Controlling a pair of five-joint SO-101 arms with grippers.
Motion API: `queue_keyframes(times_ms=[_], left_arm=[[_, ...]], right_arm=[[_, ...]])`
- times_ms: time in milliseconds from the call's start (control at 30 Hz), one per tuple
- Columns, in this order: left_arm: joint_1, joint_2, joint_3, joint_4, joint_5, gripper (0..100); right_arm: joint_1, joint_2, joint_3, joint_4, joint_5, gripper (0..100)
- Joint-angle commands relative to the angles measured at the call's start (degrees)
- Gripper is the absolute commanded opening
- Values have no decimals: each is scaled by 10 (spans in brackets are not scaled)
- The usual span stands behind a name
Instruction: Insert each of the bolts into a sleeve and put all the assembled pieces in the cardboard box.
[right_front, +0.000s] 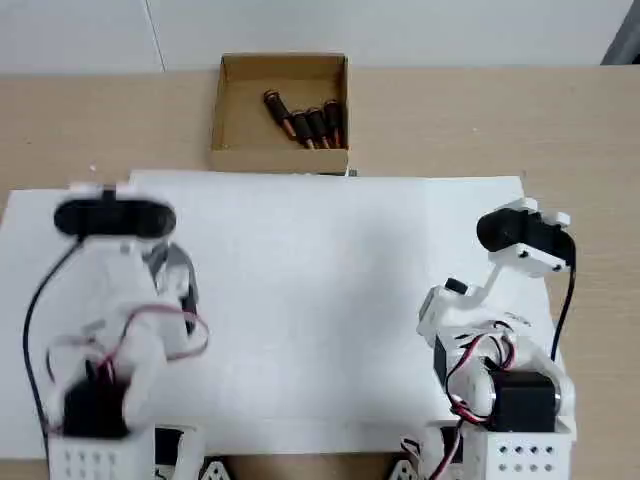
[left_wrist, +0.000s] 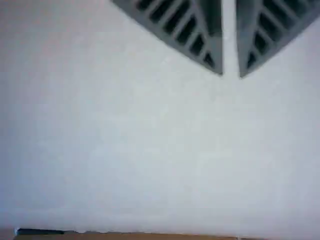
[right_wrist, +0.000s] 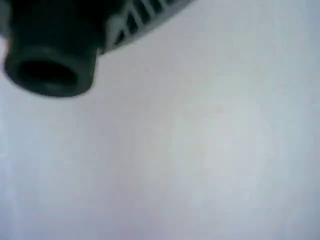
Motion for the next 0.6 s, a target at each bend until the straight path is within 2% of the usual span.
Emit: queue_keyframes(times_ms=[0, 233, 567], left_arm=[[-12, 127, -109, 1, -2, 6], [-110, 300, -201, 1, -12, 6], [-157, 501, -290, 94, -216, 7]], right_arm=[[6, -7, -2, -23, 1, 2], [6, -7, -2, -56, 1, 2], [2, -7, 50, -103, 4, 2]])
